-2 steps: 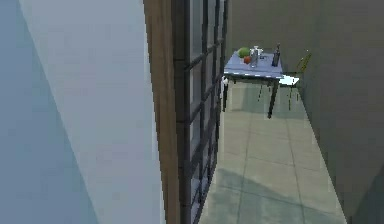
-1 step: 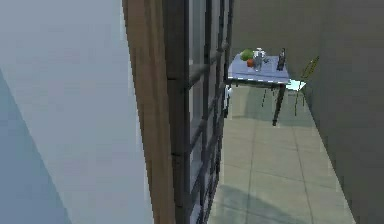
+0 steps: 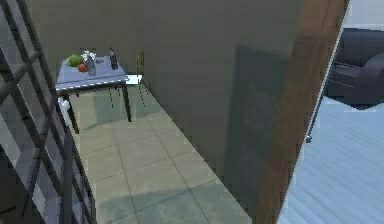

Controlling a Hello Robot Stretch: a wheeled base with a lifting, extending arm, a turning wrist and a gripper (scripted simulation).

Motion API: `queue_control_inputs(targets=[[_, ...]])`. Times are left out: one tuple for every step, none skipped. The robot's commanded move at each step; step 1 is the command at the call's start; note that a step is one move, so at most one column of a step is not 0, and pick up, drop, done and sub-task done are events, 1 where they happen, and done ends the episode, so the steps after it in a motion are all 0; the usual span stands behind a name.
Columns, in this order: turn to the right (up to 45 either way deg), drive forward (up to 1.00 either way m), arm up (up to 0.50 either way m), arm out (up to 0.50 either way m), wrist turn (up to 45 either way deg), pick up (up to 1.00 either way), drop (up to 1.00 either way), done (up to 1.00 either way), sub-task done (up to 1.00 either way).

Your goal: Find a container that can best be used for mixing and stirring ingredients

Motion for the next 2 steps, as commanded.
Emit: queue_control_inputs(targets=[[0.0, 0.30, 0.00, 0.00, 0.0, 0.00, 0.00, 0.00, 0.00], [-3.0, 0.00, 0.00, 0.00, 0.0, 0.00, 0.00, 0.00, 0.00]])
